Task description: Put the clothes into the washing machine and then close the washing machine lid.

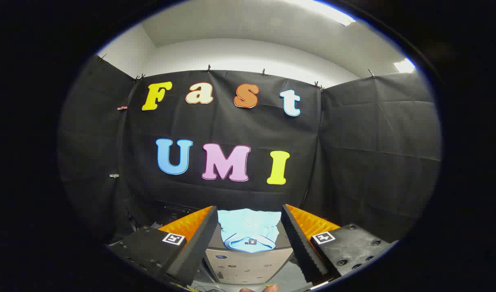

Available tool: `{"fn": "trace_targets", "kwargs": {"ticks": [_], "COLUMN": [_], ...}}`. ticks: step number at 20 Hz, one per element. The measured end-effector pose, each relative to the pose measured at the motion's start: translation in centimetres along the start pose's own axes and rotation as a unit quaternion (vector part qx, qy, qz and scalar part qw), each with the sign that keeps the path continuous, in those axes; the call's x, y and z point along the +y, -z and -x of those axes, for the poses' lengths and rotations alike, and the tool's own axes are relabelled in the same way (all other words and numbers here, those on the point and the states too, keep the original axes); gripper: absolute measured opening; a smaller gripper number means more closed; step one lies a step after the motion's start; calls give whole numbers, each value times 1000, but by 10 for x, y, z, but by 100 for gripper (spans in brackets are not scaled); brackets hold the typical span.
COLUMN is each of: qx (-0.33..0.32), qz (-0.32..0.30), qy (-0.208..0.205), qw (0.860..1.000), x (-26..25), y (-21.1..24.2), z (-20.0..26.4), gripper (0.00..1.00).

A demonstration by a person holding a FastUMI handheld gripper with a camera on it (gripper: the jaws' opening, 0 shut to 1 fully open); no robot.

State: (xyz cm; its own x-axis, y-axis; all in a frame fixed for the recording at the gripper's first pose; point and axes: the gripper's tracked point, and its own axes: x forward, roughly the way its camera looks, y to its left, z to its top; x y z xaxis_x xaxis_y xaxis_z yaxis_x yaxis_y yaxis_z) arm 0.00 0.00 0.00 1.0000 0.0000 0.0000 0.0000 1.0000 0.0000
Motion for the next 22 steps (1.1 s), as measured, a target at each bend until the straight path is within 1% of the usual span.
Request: {"fn": "trace_targets", "kwargs": {"ticks": [13, 17, 22], "qx": [-2, -1, -16], "qz": [-6, -5, -7], "qy": [1, 15, 34], "qw": [1000, 1000, 999], "x": [11, 2, -14], "y": [-6, -6, -15], "z": [-1, 4, 8], "gripper": [98, 98, 98]}}
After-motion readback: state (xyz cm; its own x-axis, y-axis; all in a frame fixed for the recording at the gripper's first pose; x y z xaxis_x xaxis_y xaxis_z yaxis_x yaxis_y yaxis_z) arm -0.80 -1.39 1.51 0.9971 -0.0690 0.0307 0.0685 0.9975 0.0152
